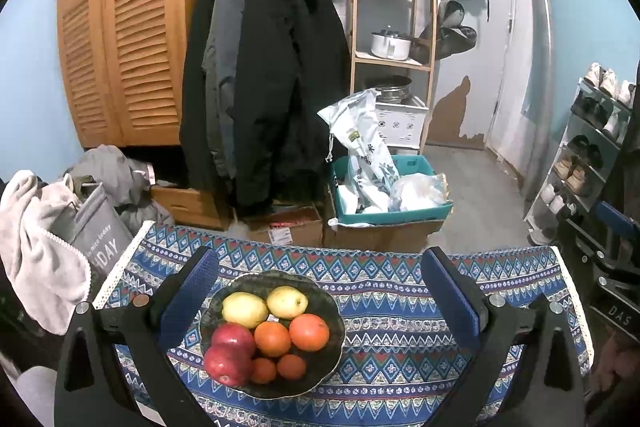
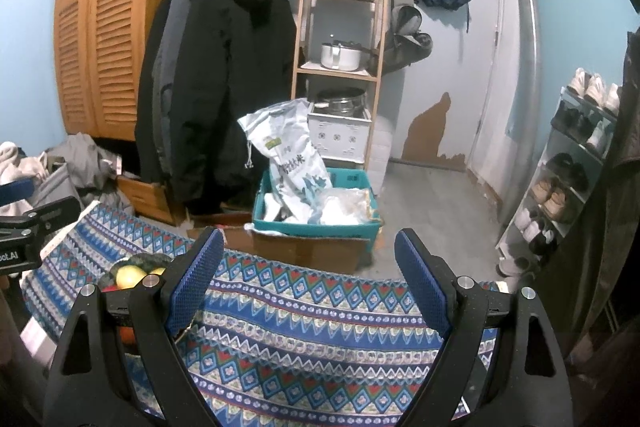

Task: Organize fruits

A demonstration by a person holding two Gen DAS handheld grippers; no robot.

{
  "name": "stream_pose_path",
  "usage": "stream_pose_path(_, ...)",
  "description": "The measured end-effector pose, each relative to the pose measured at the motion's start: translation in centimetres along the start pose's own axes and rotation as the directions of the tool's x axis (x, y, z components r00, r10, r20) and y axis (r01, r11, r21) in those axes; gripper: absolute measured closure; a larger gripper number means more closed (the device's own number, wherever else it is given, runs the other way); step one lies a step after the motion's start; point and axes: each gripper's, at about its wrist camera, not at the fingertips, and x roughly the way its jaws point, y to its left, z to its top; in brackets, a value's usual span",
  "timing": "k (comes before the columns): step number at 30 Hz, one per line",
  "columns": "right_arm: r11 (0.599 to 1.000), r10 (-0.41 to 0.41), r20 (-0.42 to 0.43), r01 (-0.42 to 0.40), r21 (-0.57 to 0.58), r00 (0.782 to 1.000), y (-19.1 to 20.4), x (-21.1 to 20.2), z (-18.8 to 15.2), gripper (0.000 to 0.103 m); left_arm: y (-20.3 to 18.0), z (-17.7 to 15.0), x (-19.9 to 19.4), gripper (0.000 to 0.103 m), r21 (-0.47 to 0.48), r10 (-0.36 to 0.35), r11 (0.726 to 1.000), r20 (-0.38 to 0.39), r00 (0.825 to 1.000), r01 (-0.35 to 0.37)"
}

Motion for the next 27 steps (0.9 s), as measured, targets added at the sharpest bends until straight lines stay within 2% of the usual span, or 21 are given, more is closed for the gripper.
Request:
stream_pose_path(10,1.0,-0.006,0.001,0.006,0.0,1.0,-0.03,0.01,-0.01,0.017,0.24,-0.06,-0.18,0.001,-0.009,0.01,1.0,-0.008,1.0,-0.01)
stream_pose_path(17,1.0,-0.006,-0.006,0.006,-0.008,1.0,0.07,0.13,-0.25,0.017,-0.04,-0.2,0.01,0.001,0.014,0.056,0.998,-0.024,0.998,-0.056)
stream_pose_path(27,1.0,-0.007,-0.007,0.007,-0.008,1.0,0.11,0.22,-0.25,0.017,0.13,-0.05,-0.06,0.001,-0.003,0.048,0.999,-0.025,0.999,-0.048)
